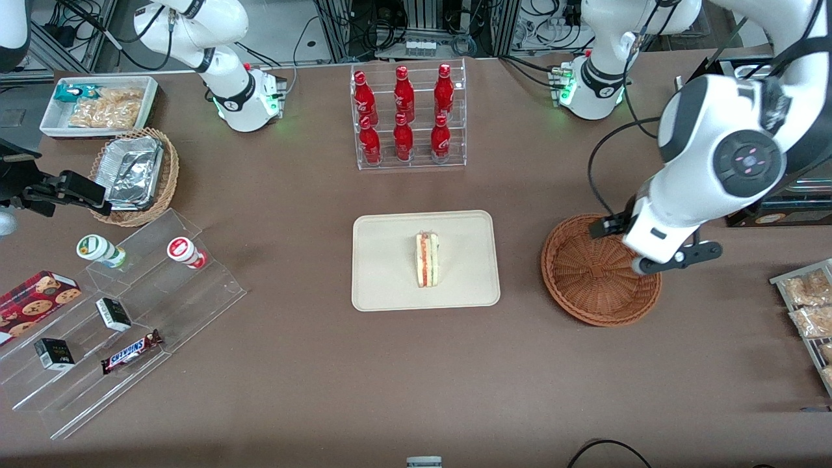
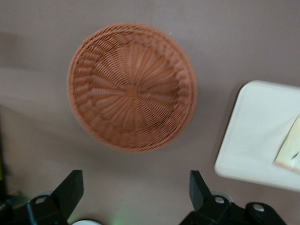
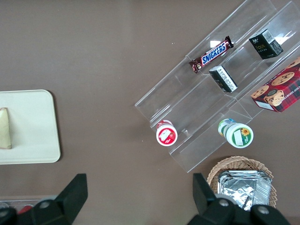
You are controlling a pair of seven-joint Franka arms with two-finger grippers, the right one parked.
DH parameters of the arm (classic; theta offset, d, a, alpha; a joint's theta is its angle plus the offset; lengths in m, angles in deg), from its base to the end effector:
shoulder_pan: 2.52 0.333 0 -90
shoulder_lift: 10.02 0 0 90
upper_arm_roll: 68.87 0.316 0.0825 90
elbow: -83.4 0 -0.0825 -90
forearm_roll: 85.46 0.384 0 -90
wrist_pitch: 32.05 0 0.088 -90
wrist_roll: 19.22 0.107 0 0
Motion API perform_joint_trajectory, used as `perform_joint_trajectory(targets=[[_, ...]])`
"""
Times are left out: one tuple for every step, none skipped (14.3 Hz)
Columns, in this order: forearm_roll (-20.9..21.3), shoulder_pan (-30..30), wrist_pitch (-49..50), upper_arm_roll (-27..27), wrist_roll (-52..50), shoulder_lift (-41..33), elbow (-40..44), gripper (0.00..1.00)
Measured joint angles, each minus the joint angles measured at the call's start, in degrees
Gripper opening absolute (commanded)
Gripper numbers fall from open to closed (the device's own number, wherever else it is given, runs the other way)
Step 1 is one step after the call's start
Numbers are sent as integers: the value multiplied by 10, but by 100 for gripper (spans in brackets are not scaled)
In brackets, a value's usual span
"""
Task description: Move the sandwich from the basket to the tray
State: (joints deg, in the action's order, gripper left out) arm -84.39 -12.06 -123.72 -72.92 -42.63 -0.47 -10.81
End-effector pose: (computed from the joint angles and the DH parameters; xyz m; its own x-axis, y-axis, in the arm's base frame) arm 0.5745 -0.1343 0.4969 0.9665 0.1732 -0.1893 0.1588 -0.9833 -0.0889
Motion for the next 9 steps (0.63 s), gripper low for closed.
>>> perform_joint_trajectory(targets=[[0,19,12,-9,28,-15,-6,100],[0,38,24,-19,56,-30,-8,100],[0,53,36,-26,83,-43,-9,100],[0,62,46,-30,106,-57,-10,100],[0,70,52,-32,125,-69,-10,100],[0,78,57,-34,144,-79,-10,100],[0,85,58,-34,164,-88,-10,100],[0,91,59,-34,179,-96,-11,100],[0,97,59,-34,188,-103,-11,100]])
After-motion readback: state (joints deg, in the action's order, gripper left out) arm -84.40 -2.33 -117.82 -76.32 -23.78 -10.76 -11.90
